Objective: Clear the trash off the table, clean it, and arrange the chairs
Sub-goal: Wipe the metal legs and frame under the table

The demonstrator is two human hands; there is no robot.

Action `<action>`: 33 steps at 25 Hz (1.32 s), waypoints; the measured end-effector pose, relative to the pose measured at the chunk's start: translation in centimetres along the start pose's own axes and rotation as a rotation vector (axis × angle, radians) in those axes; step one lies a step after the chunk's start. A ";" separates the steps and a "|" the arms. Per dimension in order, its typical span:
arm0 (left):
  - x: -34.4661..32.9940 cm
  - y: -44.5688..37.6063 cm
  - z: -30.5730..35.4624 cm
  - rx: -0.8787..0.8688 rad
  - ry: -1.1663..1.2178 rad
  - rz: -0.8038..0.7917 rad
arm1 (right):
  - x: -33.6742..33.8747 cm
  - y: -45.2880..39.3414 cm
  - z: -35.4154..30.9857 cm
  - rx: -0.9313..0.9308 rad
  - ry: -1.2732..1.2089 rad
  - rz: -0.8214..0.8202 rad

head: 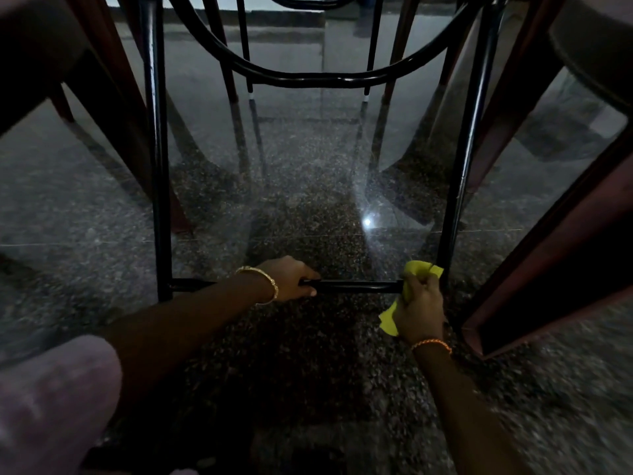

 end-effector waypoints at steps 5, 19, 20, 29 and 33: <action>-1.4 2.5 -2.5 0.176 0.337 0.211 | -3.1 2.0 -4.5 0.105 -0.069 -0.082; -3.2 10.6 -8.6 1.307 1.196 1.469 | -15.9 8.0 -20.4 0.651 -0.129 -0.136; -3.8 10.6 -8.9 1.319 1.296 1.453 | -16.6 7.9 -21.4 0.738 -0.114 -0.154; -5.6 11.9 -11.7 1.377 1.644 1.345 | -17.7 4.0 -26.3 0.844 -0.268 -0.663; -5.8 12.4 -11.1 1.275 1.554 1.310 | -17.0 4.5 -26.2 0.547 -0.555 -0.618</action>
Point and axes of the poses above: each hand's wrist, its own y-axis away from the middle knuckle, its own x-axis out of the back of the hand, z = x × y, the point moved 2 cm from there along -y, towards the middle knuckle, and after that the axes turned 2 degrees about z, right-handed, at the moved point
